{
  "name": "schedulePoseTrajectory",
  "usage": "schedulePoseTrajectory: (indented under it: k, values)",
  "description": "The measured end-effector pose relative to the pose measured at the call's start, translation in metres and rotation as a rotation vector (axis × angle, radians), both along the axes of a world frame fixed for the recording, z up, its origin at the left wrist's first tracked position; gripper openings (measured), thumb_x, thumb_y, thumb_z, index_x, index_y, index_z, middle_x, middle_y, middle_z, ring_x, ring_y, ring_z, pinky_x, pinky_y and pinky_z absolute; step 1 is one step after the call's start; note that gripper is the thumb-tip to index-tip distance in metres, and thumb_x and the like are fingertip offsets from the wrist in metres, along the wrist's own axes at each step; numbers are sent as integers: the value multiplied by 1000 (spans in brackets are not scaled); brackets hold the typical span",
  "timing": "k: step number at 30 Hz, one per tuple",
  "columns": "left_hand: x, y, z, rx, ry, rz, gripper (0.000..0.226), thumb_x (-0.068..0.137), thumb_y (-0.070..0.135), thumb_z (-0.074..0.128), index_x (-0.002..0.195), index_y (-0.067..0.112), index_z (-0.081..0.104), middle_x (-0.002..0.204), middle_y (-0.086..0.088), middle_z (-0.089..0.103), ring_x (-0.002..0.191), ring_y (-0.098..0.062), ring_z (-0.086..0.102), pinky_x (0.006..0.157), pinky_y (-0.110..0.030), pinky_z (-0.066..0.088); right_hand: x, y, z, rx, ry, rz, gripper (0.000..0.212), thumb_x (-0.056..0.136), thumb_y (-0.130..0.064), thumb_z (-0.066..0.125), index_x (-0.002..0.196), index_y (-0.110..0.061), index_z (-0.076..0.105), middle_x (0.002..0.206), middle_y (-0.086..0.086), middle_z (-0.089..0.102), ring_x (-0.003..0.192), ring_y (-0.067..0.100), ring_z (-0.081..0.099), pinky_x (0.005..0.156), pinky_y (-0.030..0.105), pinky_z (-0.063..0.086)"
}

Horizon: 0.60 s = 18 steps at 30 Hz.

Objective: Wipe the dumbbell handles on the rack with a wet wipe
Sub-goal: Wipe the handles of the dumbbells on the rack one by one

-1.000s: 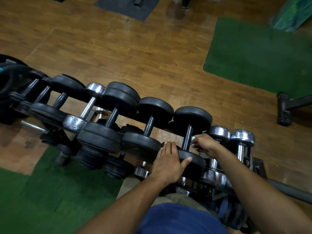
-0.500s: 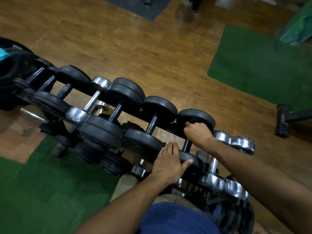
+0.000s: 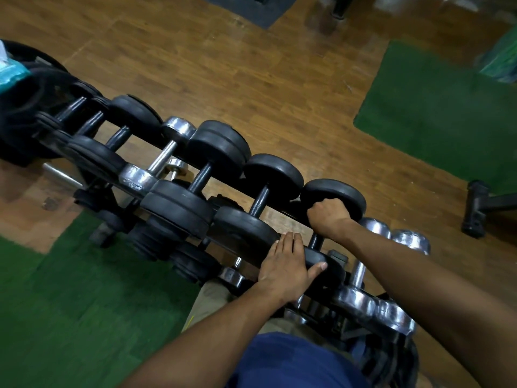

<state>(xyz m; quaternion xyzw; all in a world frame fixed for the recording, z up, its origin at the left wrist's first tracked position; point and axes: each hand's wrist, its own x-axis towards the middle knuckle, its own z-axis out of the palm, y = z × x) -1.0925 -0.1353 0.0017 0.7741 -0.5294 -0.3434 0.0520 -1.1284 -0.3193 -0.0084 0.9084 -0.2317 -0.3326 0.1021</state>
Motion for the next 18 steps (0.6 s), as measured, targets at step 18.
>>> schedulePoseTrajectory:
  k: [18]
  values:
    - [0, 0, -2, -17, -6, 2, 97, 97, 76, 23, 162, 6, 4, 170, -13, 6, 157, -24, 1, 128, -39, 4, -47, -5, -6, 1163, -280, -722, 18, 98, -5, 56, 89, -9, 72, 74, 5, 60, 58, 10, 53, 59, 26, 45]
